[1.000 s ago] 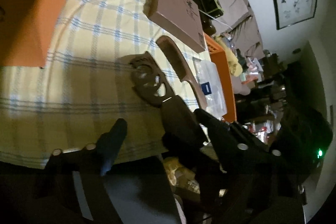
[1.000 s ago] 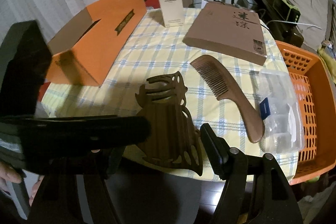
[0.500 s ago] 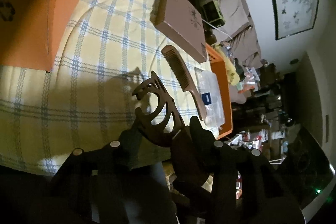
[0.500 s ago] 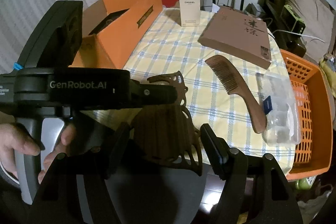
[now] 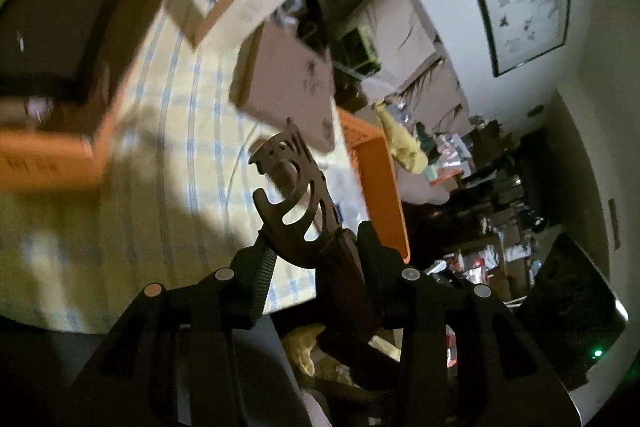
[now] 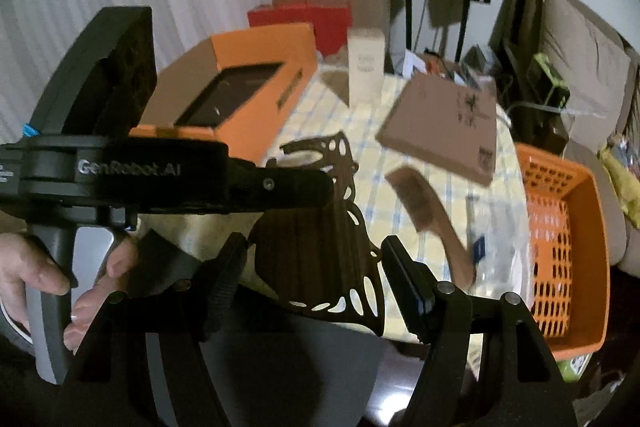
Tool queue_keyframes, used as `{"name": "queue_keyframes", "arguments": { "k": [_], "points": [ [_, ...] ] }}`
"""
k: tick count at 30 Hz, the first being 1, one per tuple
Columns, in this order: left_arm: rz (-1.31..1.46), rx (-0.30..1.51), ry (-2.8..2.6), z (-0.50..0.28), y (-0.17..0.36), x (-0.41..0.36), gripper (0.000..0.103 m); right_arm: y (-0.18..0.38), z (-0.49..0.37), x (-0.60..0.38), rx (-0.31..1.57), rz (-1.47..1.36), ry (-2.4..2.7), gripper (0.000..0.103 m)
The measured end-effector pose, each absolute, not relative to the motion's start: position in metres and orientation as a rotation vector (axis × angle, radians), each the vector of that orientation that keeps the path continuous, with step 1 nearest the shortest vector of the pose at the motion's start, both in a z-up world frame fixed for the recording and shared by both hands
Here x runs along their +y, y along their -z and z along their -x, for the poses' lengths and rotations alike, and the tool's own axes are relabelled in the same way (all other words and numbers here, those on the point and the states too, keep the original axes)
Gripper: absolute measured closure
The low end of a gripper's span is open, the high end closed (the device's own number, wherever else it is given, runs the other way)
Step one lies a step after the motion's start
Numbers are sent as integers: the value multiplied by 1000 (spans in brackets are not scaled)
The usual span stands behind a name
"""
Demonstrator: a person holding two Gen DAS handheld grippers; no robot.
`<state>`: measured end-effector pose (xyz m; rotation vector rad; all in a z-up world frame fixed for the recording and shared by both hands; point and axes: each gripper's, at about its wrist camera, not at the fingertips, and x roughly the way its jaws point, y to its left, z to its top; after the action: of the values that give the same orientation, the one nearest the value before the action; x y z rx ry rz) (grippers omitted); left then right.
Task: Organize objects
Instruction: 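Lift the wooden cutout with the right gripper and carry it over the box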
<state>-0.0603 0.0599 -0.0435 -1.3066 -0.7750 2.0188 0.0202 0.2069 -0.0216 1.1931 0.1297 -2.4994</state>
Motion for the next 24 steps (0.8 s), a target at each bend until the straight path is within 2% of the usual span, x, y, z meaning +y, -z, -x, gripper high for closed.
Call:
{"name": "queue_keyframes", "arguments": {
  "k": [12, 24],
  "points": [
    [1232, -760, -2227, 104, -16, -16, 69, -24, 32, 148, 82, -1049, 2460, 32],
    [1294, -669, -2348, 142, -27, -73, 69, -38, 82, 83, 40, -1025, 2389, 32]
  ]
}}
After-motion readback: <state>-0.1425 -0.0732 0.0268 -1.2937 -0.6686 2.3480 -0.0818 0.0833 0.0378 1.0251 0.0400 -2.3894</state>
